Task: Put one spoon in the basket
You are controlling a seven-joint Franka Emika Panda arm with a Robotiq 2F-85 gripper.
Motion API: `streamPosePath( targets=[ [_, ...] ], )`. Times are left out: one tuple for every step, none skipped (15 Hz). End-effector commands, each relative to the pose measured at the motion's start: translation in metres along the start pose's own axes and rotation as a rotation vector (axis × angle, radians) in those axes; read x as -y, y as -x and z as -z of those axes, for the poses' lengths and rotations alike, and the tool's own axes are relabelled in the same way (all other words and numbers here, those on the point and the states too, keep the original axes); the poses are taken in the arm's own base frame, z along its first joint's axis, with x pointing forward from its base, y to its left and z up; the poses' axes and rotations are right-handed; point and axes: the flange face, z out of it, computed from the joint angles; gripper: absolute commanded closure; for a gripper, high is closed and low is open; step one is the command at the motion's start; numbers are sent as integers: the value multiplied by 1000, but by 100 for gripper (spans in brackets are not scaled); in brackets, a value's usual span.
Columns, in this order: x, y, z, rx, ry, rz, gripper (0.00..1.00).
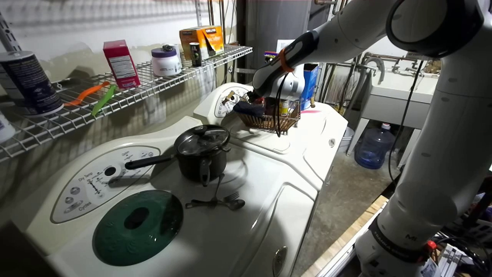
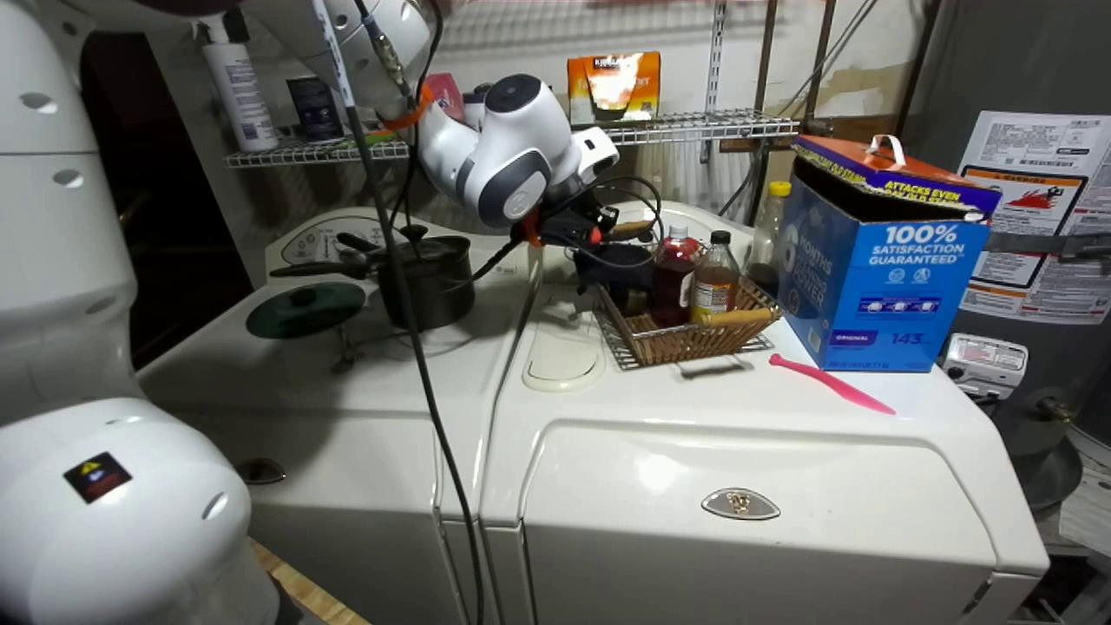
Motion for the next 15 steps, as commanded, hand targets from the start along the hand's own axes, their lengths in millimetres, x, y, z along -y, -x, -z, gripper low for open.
streamPosePath(
  targets=[
    [6, -11, -19, 22, -10, -15, 98],
    [5, -12, -24, 26, -7, -19, 98],
    [3, -13, -28, 25, -1, -17, 98],
    [2, -13, -31, 25, 4, -18, 98],
    [0, -14, -34, 26, 8, -21, 98],
    [-3, -15, -36, 21, 17, -21, 98],
    [-6, -16, -38, 22, 21, -25, 98],
    [-7, -16, -40, 21, 26, -25, 98],
    [-10, -15, -43, 25, 31, -24, 98],
    [-11, -14, -46, 28, 38, -23, 98],
    [-12, -14, -48, 31, 42, -25, 98],
    [-14, -12, -51, 35, 49, -32, 98],
    [-15, -11, -53, 45, 54, -31, 98],
    [-16, -10, -55, 51, 59, -38, 97],
    [-17, -8, -56, 57, 65, -43, 69]
  ],
)
